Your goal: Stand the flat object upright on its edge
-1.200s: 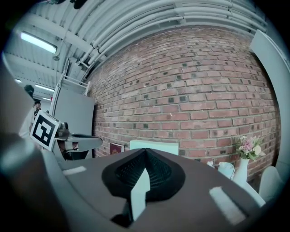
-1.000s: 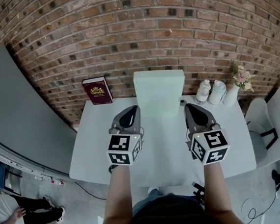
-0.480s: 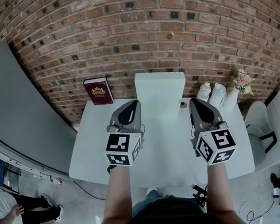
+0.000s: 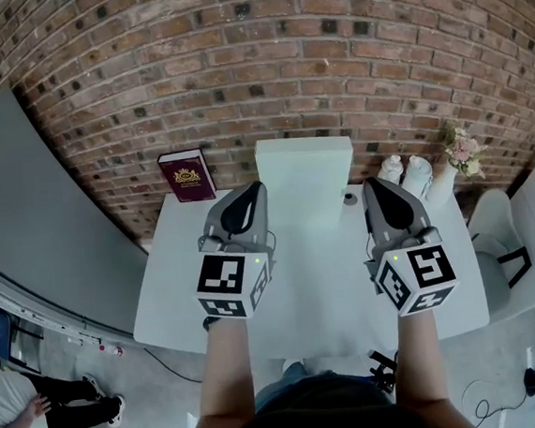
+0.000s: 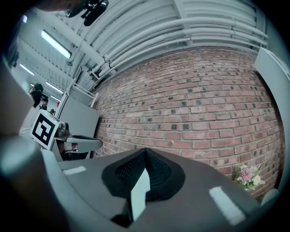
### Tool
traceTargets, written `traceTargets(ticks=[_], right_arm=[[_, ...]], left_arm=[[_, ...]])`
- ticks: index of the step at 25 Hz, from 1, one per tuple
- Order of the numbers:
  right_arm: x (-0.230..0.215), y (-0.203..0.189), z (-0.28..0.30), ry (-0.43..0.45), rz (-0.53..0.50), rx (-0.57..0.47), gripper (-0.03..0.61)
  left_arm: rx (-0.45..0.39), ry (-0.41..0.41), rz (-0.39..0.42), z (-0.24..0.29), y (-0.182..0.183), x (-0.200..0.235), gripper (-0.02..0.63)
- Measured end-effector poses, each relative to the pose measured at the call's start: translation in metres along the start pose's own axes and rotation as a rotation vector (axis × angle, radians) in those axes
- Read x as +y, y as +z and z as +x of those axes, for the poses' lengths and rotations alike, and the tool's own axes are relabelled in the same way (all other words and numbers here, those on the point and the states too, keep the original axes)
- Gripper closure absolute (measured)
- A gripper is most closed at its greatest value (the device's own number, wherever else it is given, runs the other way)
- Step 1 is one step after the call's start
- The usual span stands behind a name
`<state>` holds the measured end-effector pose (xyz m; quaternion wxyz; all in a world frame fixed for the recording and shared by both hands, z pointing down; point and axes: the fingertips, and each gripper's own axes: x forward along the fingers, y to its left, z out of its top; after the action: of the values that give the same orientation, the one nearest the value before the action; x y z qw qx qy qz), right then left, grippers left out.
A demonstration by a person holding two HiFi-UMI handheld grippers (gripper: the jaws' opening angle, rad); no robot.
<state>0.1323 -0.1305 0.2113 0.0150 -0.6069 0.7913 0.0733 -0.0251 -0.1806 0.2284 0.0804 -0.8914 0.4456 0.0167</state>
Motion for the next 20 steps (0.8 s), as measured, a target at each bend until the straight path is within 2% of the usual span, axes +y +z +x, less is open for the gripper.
traceTargets(ticks=[20], right_arm=[[0.0019, 0.0047, 0.0016, -0.009, -0.036, -0.024, 0.580]], left_arm=[[-0.018, 0.000, 0.024, 0.0007, 0.0099, 0.0025, 0.614]])
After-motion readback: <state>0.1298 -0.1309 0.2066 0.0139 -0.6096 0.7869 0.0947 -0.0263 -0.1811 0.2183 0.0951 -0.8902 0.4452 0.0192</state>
